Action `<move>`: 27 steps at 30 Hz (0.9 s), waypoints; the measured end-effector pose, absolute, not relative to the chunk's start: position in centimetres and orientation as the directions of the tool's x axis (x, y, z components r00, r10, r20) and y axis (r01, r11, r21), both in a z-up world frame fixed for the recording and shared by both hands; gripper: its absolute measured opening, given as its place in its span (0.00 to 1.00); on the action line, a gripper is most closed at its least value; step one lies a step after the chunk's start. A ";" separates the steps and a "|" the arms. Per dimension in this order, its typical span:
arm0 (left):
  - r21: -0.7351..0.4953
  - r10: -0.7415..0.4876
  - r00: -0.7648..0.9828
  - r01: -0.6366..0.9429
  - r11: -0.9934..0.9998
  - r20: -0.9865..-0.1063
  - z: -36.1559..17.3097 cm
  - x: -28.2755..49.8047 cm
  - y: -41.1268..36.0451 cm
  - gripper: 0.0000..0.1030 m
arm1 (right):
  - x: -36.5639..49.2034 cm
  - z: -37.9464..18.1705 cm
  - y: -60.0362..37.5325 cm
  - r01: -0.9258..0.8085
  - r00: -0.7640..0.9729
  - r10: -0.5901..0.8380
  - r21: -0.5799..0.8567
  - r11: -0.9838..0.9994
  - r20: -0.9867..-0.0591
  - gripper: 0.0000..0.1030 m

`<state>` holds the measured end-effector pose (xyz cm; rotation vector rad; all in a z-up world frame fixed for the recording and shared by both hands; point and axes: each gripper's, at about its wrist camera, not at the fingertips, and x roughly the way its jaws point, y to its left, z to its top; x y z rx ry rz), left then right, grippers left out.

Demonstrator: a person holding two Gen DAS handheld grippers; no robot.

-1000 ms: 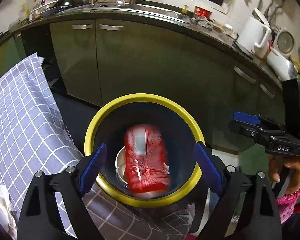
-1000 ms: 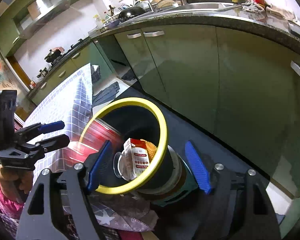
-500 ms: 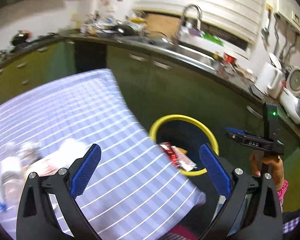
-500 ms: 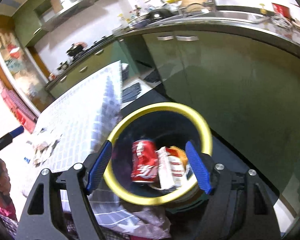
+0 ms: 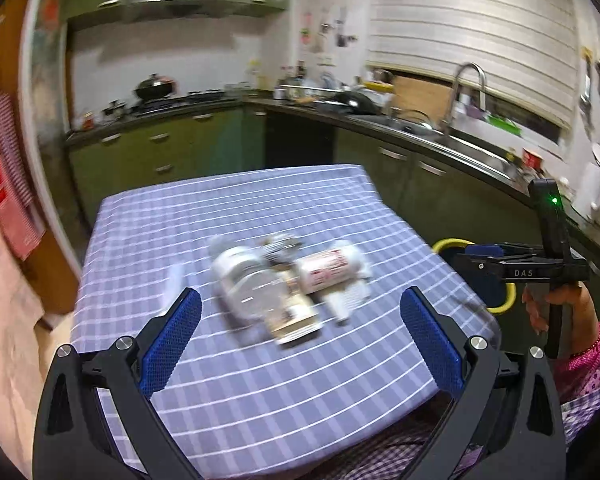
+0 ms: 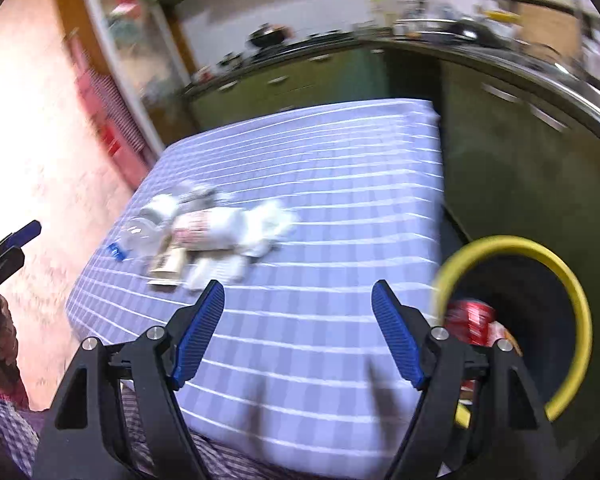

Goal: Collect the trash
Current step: 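Grasp the white pill bottle with the right gripper and lift it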

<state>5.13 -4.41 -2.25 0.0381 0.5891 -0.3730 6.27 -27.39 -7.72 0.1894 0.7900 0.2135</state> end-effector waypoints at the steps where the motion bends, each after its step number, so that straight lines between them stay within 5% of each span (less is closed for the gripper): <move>1: -0.076 -0.317 0.775 0.331 0.941 -0.547 -2.5 5.0 -3.2 0.95 | 6.7 -7.5 -26.3 -0.135 0.681 0.271 0.247 0.959 -0.681 0.70; 11: -0.119 -0.291 0.794 0.269 0.956 -0.534 -4.2 4.6 1.8 0.95 | 13.3 -9.3 -15.7 -0.102 0.711 0.133 0.087 0.991 -0.691 0.83; 27: -0.221 -0.325 0.772 0.241 0.945 -0.547 -6.5 6.1 5.1 0.95 | 18.7 -13.0 -13.2 -0.004 0.649 -0.028 -0.040 0.999 -0.760 0.81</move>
